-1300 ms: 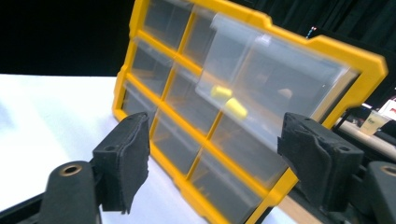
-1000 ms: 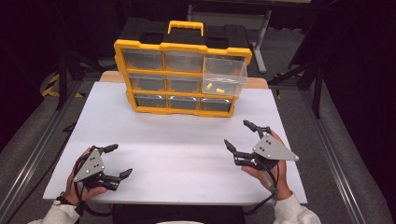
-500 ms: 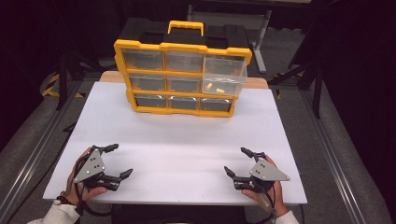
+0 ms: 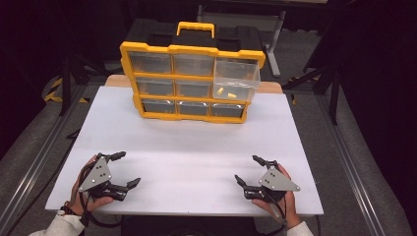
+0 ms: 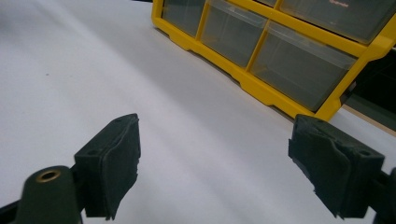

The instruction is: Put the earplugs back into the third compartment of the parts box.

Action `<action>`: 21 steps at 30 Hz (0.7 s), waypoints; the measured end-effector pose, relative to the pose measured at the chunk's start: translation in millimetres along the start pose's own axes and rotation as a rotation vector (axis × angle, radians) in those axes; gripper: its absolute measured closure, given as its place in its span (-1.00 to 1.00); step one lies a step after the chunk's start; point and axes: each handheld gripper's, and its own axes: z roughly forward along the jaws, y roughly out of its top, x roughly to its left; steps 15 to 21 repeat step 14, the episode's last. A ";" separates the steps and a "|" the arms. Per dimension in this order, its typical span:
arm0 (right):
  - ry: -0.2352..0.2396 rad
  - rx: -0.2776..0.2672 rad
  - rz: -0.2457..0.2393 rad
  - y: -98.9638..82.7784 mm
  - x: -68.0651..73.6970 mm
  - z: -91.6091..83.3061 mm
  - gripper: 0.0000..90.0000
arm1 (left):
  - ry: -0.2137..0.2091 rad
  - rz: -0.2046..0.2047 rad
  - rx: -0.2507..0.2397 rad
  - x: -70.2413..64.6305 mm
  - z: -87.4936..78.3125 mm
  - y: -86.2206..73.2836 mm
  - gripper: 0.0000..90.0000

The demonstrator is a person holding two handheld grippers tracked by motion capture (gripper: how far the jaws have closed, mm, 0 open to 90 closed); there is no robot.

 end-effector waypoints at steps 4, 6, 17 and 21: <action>0.000 -0.003 0.000 0.4 -0.3 0.0 -0.60 | 0.000 -0.003 0.001 1.1 1.0 0.0 -0.85; 0.001 -0.007 0.002 0.2 -0.8 -0.3 -0.60 | -0.002 0.000 0.002 1.1 1.5 0.2 -0.85; 0.007 -0.012 0.028 -1.4 -4.1 -0.8 -0.61 | -0.001 0.000 0.013 -0.4 3.5 0.8 -0.86; 0.007 -0.012 0.028 -1.4 -4.1 -0.8 -0.61 | -0.001 0.000 0.013 -0.4 3.5 0.8 -0.86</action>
